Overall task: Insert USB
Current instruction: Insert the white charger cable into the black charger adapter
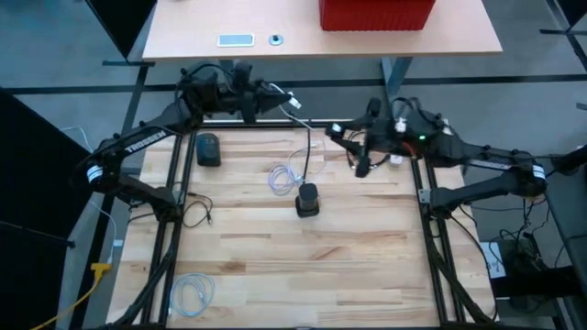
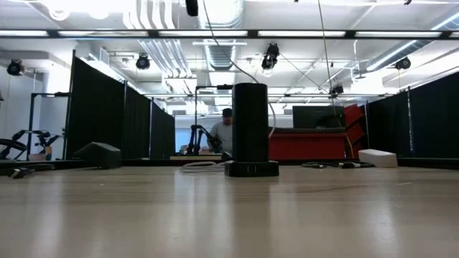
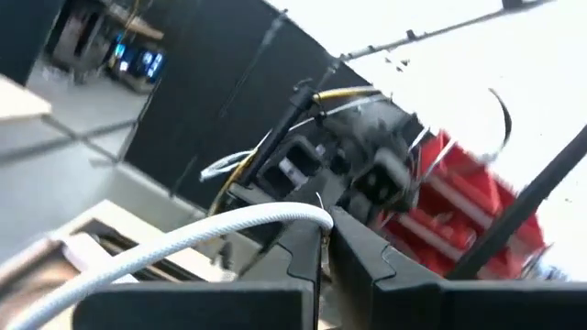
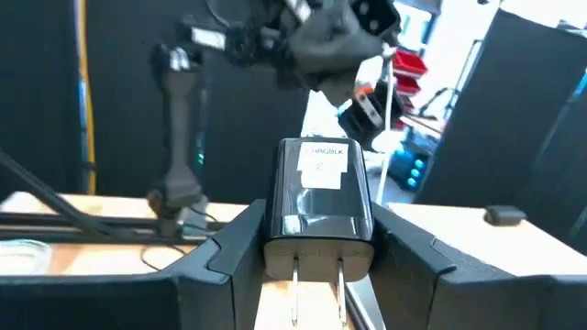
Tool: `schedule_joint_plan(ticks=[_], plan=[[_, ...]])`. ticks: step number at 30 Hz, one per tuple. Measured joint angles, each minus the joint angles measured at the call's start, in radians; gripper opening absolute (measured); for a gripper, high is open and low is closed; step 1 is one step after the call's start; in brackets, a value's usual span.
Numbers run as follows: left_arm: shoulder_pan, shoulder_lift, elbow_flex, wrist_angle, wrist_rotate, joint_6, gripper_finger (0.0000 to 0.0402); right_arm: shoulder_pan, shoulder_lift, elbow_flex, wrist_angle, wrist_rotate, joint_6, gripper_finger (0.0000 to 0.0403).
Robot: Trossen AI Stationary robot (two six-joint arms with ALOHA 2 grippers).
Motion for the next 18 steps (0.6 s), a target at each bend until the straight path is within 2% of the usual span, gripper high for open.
schedule_joint_plan(ticks=[3,7,9,18], plan=[[0.036,0.002,0.0,-0.01,0.028,-0.148,0.0002,0.0,0.051,0.0,0.067,0.043,-0.007,0.0145],[0.063,0.009,-0.007,-0.007,0.034,-0.289,0.0002,0.0,0.114,0.003,0.193,0.154,0.045,0.0145],[0.069,0.017,-0.014,-0.008,0.029,-0.337,0.0002,0.0,0.149,0.033,0.176,0.217,0.063,0.0145],[0.027,0.039,-0.035,0.0,-0.085,-0.327,0.0002,-0.011,0.207,0.14,0.015,0.299,0.029,0.0145]])
